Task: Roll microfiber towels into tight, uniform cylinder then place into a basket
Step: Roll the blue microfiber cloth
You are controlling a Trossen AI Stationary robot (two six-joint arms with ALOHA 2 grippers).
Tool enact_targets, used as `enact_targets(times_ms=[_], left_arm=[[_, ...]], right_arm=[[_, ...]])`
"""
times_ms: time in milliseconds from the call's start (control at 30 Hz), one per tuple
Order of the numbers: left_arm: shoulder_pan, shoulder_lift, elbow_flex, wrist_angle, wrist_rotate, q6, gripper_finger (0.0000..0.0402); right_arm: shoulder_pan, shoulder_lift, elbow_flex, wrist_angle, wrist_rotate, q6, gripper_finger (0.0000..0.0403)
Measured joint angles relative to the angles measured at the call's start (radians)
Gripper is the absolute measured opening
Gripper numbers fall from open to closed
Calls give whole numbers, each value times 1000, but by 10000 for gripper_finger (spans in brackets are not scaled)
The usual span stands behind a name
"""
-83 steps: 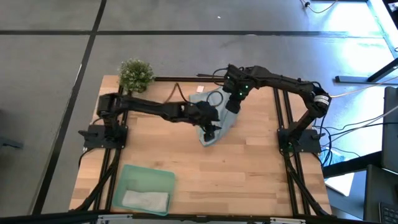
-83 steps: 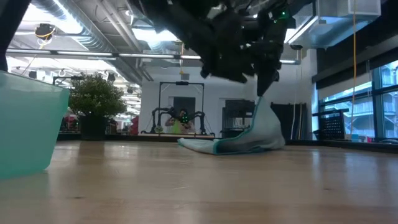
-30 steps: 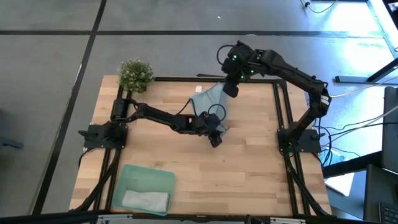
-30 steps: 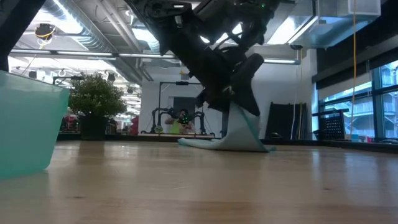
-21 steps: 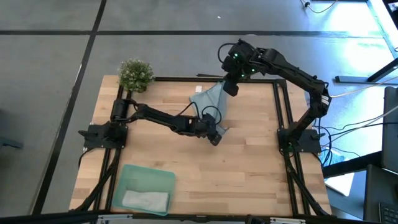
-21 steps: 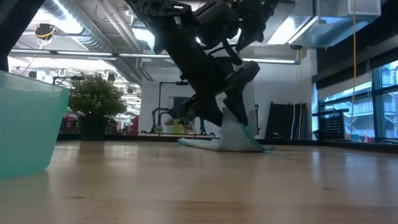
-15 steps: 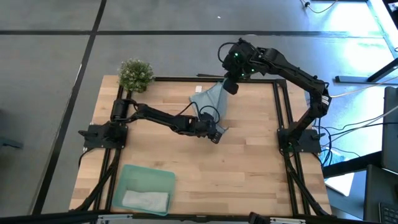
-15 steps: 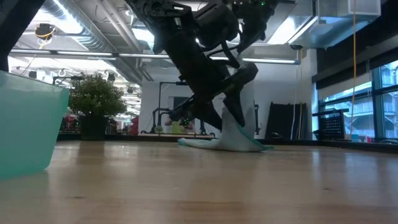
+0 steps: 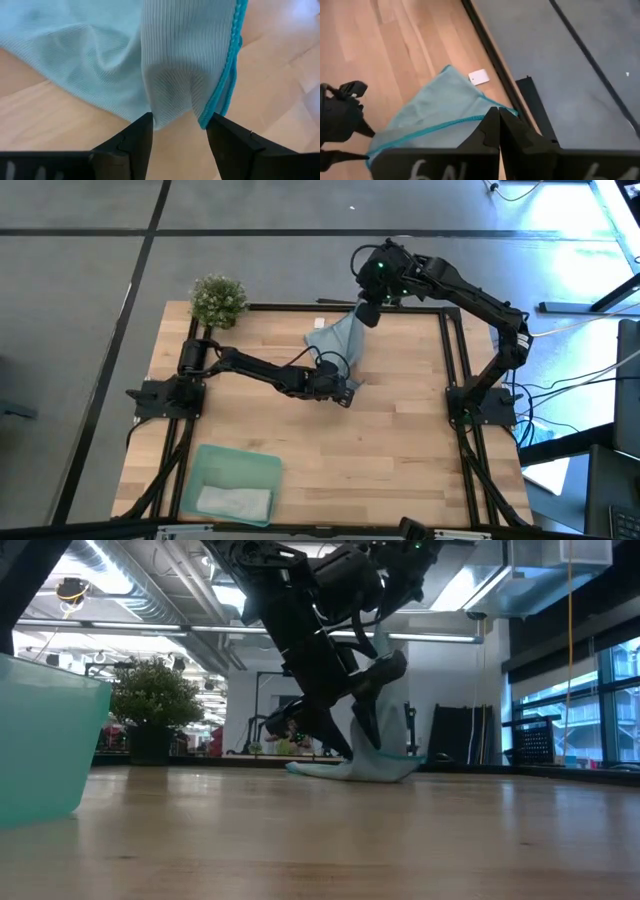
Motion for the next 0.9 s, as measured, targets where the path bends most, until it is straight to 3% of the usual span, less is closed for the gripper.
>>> enact_targets(times_ms=[233,567,900], left_arm=[[-4,-24,0,-15,-128,-19,176],[41,-35,0,-80,-110,-19,166],[59,-35,0,-78,-107,44,40]], right_arm=[[0,0,0,18,86,0,0],[0,-2,43,11,84,3,0],[1,-4,153,0,84,6,0]])
